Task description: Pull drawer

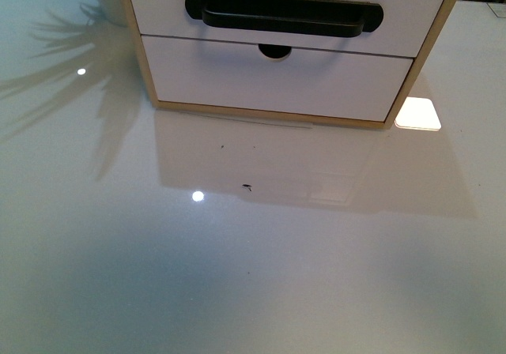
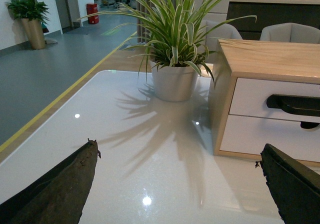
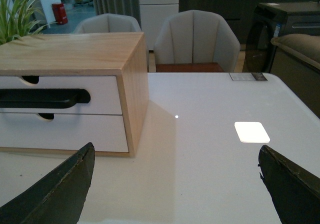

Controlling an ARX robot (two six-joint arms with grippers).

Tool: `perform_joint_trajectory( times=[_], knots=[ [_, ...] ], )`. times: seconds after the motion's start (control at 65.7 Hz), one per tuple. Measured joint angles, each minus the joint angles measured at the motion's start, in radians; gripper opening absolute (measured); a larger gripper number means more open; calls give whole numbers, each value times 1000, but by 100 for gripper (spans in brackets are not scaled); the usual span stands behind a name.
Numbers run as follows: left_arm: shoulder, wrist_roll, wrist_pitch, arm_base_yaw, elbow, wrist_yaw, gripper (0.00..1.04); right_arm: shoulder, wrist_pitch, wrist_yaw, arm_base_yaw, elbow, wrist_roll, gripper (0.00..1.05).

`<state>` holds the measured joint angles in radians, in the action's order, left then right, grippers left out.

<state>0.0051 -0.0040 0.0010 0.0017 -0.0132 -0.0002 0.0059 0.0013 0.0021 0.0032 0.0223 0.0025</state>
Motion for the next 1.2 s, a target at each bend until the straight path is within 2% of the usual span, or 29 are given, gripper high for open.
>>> perform_joint_trajectory(
  times=[0.792,0.838,0.853,0.868,0.898,0.944,1.02,1.096,1.203],
  knots=[
    [0,0,0,0,0,-1,97,0,0,0,0,0,0,96],
    [16,11,0,-24,-1,-79,97,25,-48,90,26,14,16,96],
    [40,12,13,-36,-1,-110,97,61,-82,160,55,31,33,96],
    [60,14,26,-43,-1,-119,97,99,-87,215,75,40,41,96],
    [105,23,56,-54,-5,-117,97,162,-78,249,89,51,45,96],
    [181,42,110,-67,-14,-96,97,249,-34,246,103,76,40,96],
    [394,101,273,-86,-61,-1,97,446,58,146,109,156,-26,96],
    [584,185,384,-111,-132,86,97,610,72,70,122,244,-131,96],
    [793,316,405,-164,-231,212,97,787,27,-20,148,352,-277,96]
  ],
)
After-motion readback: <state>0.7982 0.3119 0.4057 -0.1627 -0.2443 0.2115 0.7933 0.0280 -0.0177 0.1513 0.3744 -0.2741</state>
